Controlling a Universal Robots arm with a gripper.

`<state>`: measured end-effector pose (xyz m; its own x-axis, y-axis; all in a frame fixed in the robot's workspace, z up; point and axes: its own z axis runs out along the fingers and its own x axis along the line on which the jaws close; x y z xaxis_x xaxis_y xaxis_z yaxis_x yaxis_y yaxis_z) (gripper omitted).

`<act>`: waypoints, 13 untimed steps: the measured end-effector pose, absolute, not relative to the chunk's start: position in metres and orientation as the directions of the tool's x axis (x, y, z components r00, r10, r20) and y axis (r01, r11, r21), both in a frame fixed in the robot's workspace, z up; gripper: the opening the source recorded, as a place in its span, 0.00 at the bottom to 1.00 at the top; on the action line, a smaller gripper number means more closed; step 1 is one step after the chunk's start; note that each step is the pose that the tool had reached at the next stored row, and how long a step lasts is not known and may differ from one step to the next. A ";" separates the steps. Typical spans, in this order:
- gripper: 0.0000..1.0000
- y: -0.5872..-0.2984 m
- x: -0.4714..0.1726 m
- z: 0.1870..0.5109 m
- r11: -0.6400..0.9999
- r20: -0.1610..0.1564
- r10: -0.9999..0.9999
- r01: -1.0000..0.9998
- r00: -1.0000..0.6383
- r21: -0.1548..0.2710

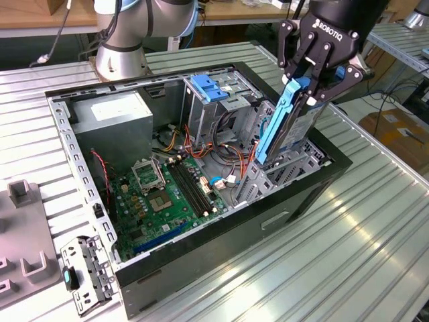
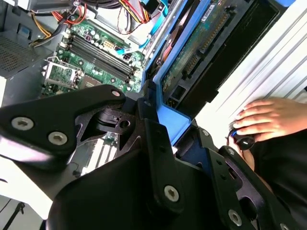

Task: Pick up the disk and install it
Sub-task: 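Insert the disk into the insertion slot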

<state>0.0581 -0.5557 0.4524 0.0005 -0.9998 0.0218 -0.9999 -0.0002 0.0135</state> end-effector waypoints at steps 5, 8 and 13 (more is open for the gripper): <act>0.37 -0.557 0.059 0.445 0.026 0.022 -0.999 -1.000 -0.026 0.014; 0.37 -0.559 0.059 0.445 0.033 0.022 -0.999 -0.999 -0.033 0.014; 0.37 -0.563 0.059 0.444 0.034 0.021 -0.999 -0.999 -0.034 0.014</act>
<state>0.0593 -0.5626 0.4444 -0.0342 -0.9992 0.0214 -0.9993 0.0345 0.0136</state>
